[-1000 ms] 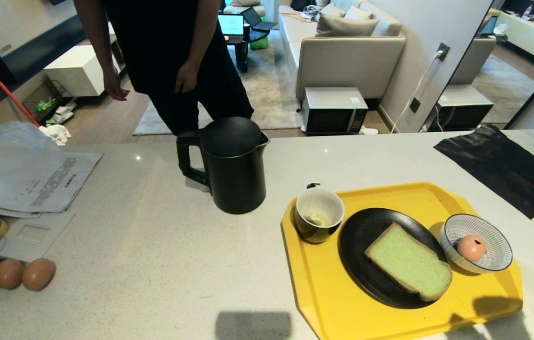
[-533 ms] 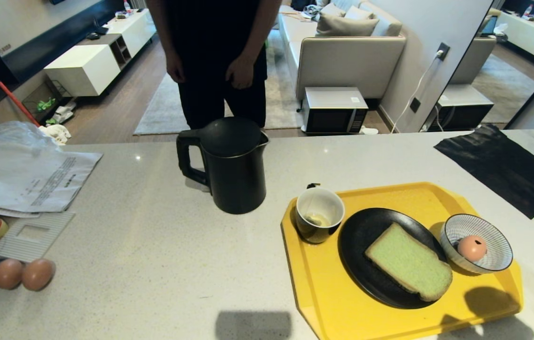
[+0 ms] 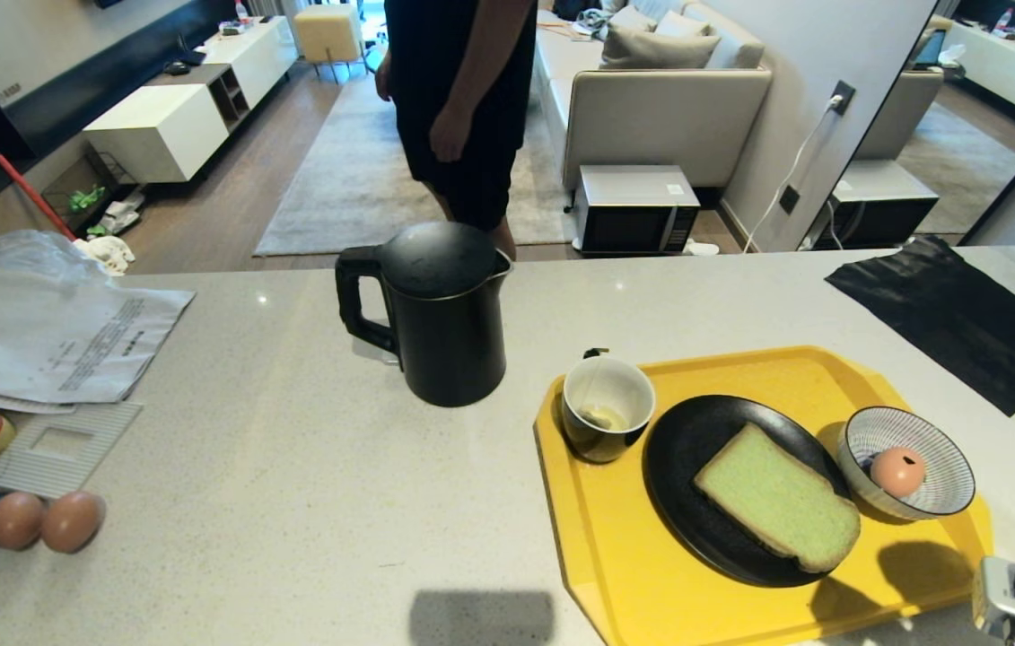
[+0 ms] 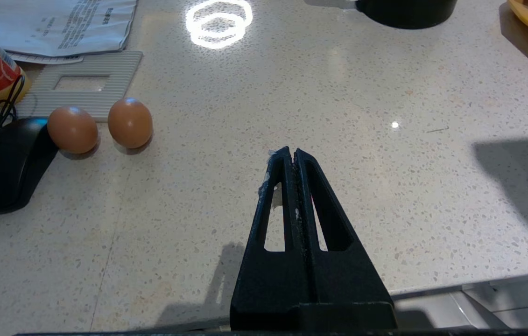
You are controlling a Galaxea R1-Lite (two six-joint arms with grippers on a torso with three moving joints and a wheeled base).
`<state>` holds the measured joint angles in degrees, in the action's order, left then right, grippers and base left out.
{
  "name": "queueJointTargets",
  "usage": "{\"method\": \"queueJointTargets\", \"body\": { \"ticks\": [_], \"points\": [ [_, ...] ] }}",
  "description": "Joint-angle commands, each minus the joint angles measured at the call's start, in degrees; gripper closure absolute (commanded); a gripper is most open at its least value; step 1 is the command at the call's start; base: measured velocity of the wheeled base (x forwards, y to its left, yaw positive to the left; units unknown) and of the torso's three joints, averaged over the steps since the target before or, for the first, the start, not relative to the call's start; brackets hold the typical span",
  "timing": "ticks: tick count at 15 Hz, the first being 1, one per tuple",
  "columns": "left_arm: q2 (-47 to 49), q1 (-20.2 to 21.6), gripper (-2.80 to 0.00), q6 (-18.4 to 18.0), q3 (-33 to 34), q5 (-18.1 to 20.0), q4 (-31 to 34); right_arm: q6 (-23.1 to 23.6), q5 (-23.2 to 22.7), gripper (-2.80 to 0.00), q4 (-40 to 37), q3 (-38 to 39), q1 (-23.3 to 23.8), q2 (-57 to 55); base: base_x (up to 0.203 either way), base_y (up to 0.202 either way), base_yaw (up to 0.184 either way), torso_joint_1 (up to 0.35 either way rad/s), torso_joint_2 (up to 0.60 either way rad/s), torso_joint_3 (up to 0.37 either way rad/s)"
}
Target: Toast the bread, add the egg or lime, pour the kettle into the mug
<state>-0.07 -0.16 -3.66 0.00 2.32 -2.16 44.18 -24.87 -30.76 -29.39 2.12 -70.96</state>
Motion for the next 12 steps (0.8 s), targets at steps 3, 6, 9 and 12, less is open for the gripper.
{"method": "queueJointTargets", "body": {
  "ticks": [3,6,9,12],
  "points": [
    [0.0,0.0,0.0,0.0,1.0,0.0,0.0,-1.6,-0.8,0.0,11.9,5.9,0.3,-1.2,0.0,0.0,0.0,0.0,0.0,0.0],
    [0.0,0.0,0.0,0.0,1.0,0.1,0.0,-2.4,-1.3,0.0,21.1,9.8,0.5,-3.0,0.0,0.0,0.0,0.0,0.0,0.0],
    [0.0,0.0,0.0,0.0,1.0,0.0,0.0,-4.5,-1.5,0.0,27.8,11.5,0.5,-4.8,0.0,0.0,0.0,0.0,0.0,0.0],
    [0.0,0.0,0.0,0.0,1.0,0.1,0.0,-4.5,-1.5,0.0,30.2,13.8,0.5,-6.1,0.0,0.0,0.0,0.0,0.0,0.0]
  ]
}}
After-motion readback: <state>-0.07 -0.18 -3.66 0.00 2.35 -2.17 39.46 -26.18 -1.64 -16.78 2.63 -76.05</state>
